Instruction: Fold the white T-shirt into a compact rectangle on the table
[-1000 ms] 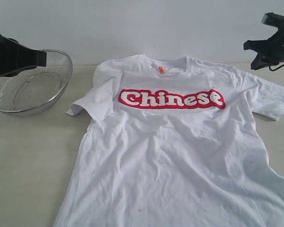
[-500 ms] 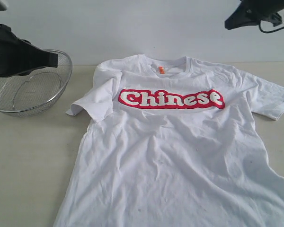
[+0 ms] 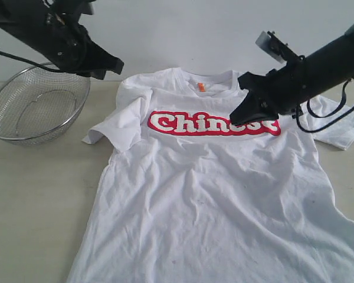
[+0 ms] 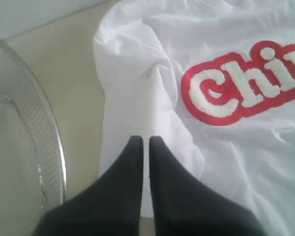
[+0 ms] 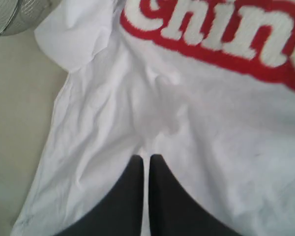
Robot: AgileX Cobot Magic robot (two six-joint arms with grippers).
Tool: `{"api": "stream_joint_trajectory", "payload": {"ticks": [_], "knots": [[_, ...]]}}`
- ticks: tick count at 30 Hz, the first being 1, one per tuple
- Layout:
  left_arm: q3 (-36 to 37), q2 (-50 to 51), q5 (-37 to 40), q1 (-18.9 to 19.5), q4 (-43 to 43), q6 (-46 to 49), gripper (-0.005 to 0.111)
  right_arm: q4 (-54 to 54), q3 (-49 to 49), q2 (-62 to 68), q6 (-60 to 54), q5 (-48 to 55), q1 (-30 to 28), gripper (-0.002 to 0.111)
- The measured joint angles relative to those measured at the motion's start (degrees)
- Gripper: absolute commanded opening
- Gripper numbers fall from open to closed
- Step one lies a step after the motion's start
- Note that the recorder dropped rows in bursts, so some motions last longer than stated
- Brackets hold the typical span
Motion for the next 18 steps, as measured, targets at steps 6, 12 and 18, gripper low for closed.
{"api": "stream_joint_trajectory", "payload": {"ticks": [6,12,18], "knots": [[-10.11,10.4,4.97,0.11,-2.82,2.52,0.004,2.13,7.9,-4.24,-3.5,-5.03,4.59,0.0],[-15.59,17.51,6.92,0.16,-4.06,2.66,0.004,2.51,8.24,-4.32,-3.88,-7.65,9.57,0.0],[-22.57,24.5,8.07,1.21,-2.75,2.66,0.004,1.94,8.62,-4.45,-4.04,-7.92,11.76,0.0]]}}
